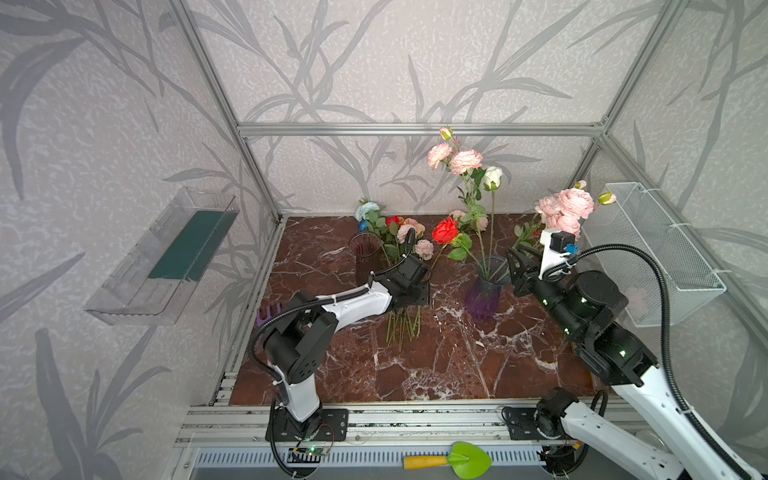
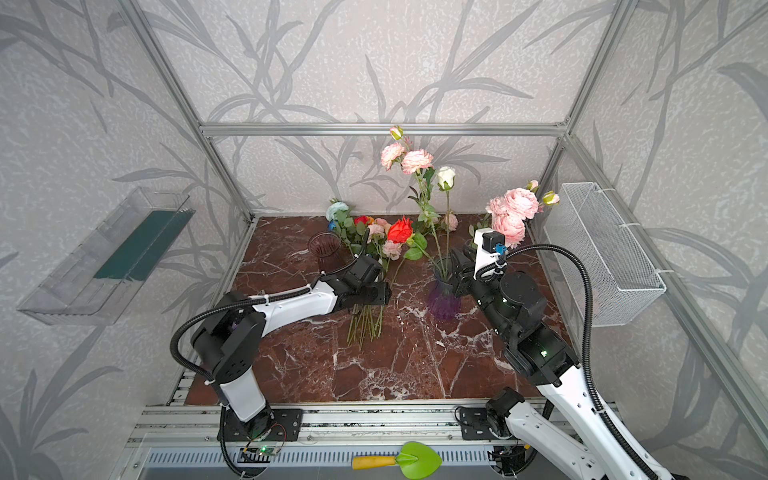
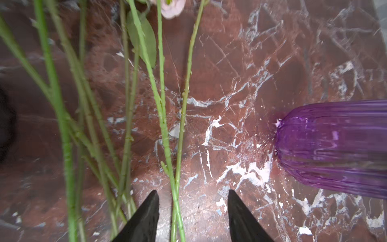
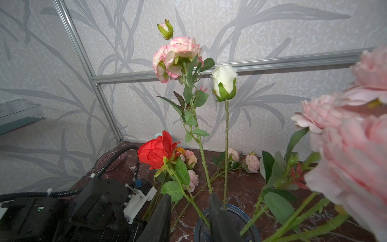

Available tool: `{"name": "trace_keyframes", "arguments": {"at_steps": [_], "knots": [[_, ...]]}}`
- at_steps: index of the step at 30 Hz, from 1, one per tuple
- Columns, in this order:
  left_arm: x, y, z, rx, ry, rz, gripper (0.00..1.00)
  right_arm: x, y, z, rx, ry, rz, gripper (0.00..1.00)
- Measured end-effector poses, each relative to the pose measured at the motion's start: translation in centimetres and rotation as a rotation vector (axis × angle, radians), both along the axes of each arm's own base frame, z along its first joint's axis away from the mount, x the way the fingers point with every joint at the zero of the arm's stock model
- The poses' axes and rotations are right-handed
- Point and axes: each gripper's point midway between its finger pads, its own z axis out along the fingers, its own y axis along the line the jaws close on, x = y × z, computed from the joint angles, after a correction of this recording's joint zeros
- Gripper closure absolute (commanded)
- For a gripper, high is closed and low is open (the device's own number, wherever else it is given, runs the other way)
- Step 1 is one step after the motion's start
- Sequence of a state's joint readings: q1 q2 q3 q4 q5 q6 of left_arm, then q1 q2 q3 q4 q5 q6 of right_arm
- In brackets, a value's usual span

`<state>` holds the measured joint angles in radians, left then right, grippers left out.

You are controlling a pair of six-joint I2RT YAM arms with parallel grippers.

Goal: Arrange the flowers into the vase
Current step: 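Grasp a pink rose stem in the pile with the left gripper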

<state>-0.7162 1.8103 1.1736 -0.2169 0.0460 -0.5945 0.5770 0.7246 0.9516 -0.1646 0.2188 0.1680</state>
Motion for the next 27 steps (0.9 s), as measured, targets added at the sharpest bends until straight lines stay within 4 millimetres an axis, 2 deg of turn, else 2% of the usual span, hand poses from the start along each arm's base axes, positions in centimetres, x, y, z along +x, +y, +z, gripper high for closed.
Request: {"name": "trace_keyframes", "arguments": {"at_steps": [3, 8, 15, 27], "knots": [[0.1, 0.0, -1.1, 0.022, 0.036, -0.002, 0.56, -0.1, -0.1, -0.1, 0.001, -0.002, -0.001, 0.68], [-0.1, 0.2, -2.6, 0.074, 0.081, -0.007, 0.59, -0.1, -0.1, 0.0, 0.003, -0.004, -0.001, 0.68], [-0.2, 0.4, -4.1, 0.119, 0.116, -0.024, 0.73, -0.1, -0.1, -0.1, 0.003, -0.005, -0.001, 0.68], [0.0, 0.7, -4.1, 0.141, 0.107, -0.02, 0.91, -0.3, -0.2, 0.0, 0.008, -0.011, -0.001, 0.68]]}}
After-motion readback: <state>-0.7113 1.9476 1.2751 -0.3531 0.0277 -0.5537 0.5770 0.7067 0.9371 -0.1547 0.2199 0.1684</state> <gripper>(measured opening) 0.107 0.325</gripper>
